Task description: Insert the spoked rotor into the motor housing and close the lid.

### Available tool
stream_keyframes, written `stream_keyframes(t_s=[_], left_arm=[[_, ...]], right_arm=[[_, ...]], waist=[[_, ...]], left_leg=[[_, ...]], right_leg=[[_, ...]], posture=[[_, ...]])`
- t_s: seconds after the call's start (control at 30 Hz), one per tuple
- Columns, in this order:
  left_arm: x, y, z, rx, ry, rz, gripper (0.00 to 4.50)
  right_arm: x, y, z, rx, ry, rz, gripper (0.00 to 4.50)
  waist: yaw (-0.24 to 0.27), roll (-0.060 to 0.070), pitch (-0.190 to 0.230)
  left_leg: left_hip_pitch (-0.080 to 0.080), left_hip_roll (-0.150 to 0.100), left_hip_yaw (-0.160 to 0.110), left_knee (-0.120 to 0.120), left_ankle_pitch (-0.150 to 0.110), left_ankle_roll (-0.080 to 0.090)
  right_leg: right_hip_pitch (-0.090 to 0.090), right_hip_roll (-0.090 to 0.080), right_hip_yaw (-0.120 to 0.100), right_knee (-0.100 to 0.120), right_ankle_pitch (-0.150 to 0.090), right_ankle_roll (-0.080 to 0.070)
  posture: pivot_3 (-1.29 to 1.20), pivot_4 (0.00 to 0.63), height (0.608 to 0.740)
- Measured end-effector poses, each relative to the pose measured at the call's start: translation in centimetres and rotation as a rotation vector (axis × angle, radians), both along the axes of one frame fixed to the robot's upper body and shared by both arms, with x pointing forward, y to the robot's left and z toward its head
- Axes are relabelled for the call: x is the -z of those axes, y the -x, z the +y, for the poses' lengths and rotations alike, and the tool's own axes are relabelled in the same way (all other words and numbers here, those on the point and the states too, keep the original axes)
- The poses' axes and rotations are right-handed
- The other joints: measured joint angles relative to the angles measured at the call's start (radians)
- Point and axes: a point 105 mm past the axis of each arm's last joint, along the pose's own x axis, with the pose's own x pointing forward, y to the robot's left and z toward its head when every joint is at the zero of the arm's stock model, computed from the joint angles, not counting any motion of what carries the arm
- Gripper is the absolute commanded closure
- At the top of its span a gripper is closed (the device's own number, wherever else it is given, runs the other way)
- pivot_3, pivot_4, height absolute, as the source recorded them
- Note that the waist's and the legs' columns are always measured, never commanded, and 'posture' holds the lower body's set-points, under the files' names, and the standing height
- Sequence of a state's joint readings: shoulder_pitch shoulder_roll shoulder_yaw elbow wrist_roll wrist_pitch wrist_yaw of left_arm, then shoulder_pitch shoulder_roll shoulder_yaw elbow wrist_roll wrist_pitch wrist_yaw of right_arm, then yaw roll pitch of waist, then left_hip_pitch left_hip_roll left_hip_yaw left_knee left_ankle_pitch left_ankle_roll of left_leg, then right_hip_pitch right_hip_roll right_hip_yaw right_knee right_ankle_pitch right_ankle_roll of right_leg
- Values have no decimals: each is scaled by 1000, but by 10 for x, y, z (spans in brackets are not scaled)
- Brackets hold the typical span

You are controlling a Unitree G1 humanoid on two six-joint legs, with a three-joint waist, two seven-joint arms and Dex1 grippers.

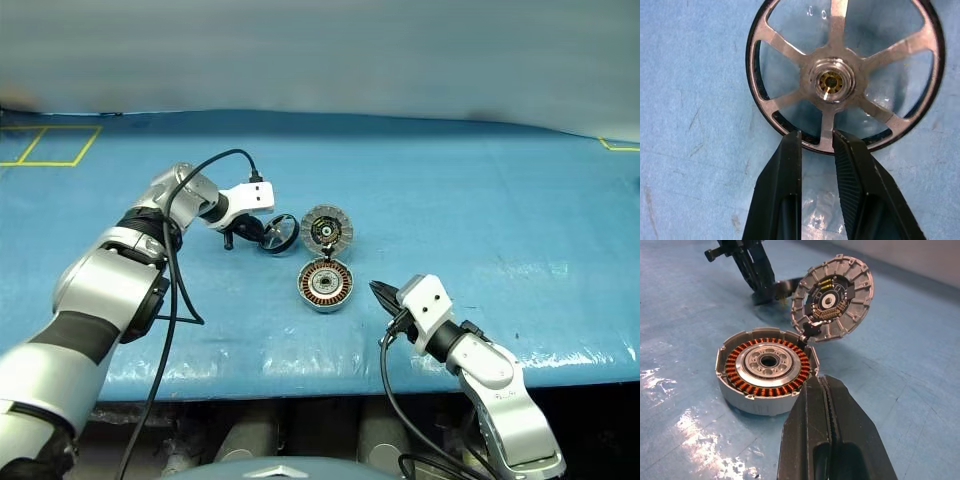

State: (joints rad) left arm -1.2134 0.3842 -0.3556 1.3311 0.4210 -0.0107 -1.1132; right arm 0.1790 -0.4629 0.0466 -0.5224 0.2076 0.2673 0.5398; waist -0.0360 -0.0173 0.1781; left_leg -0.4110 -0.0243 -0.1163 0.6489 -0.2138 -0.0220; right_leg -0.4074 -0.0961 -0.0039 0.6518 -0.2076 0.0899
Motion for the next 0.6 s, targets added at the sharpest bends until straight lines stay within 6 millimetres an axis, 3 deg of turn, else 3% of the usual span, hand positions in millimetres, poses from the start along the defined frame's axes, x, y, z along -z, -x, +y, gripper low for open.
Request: stream_keyframes(t_s=[0.13, 0.27, 0.5, 0.6], left_arm=[[3, -1, -11, 9, 40, -14, 3474], [5, 0, -23, 40, 48, -13, 4412], [3, -2, -23, 35, 56, -33, 4465], [-2, -2, -10, 17, 66, -38, 4465]], right_arm=[[-2, -1, 1, -5, -1, -6, 4500], [-1, -1, 2, -7, -1, -3, 4500], [1, 0, 0, 4, -1, 4, 4500], [0, -1, -3, 24, 1, -2, 4500]], waist=[[9, 0, 0], [9, 0, 0], [7, 0, 0], [1, 0, 0]], left_leg=[[0, 0, 0, 1, 0, 0], [0, 0, 0, 2, 0, 0], [0, 0, 0, 2, 0, 0], [0, 0, 0, 2, 0, 0]], right_leg=[[0, 0, 0, 1, 0, 0], [0, 0, 0, 2, 0, 0], [-2, 0, 0, 6, 0, -1], [-2, 0, 1, 6, -1, -1]], posture=[[0, 150, 740], [0, 150, 740], [0, 150, 740], [0, 150, 740]])
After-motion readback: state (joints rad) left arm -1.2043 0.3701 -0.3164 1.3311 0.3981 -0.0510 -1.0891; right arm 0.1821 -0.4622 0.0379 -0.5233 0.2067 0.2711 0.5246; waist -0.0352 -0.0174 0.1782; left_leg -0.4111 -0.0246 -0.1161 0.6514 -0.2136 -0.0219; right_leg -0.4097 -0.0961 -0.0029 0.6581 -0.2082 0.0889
